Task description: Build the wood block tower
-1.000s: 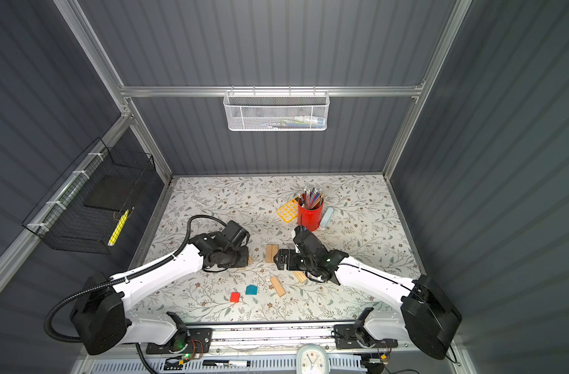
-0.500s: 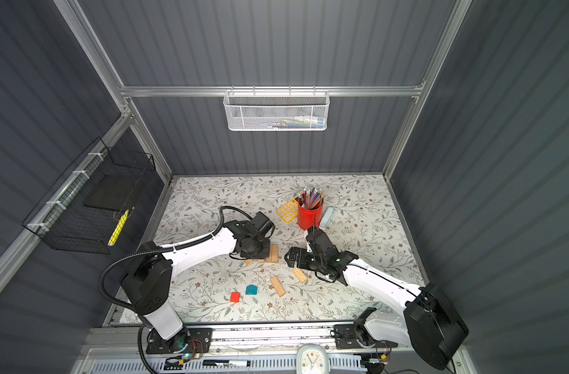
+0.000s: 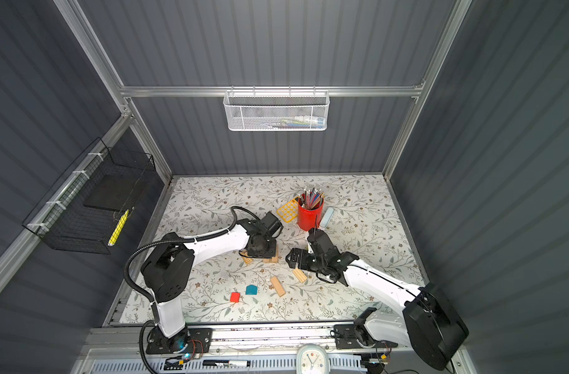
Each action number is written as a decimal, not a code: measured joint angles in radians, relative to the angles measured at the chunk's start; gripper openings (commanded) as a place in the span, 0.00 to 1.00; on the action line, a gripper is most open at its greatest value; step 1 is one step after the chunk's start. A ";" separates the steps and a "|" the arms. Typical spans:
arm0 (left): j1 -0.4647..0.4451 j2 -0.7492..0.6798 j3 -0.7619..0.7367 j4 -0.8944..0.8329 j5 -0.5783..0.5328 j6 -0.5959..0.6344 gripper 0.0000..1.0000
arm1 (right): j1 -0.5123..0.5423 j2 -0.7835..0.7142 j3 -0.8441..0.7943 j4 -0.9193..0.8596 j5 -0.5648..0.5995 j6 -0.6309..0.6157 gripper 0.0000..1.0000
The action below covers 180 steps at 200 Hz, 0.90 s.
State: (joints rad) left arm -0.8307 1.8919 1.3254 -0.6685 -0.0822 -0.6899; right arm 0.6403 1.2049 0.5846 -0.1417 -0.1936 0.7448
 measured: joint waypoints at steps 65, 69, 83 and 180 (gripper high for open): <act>0.000 0.003 0.032 0.003 -0.014 -0.016 0.08 | -0.004 0.000 -0.005 0.002 -0.002 0.004 0.99; 0.000 0.004 0.034 0.003 -0.014 -0.019 0.08 | -0.004 0.000 -0.005 0.002 -0.002 0.005 0.99; 0.000 0.009 0.039 0.003 -0.015 -0.022 0.08 | -0.005 0.000 -0.005 0.006 -0.002 0.006 0.99; 0.000 0.040 0.048 0.000 -0.027 -0.023 0.08 | -0.007 0.000 -0.009 0.010 -0.003 0.007 0.99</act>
State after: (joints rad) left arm -0.8307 1.9320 1.3735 -0.6689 -0.1089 -0.7124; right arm 0.6334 1.2049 0.5758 -0.1322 -0.1967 0.7517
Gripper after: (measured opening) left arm 0.265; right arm 0.989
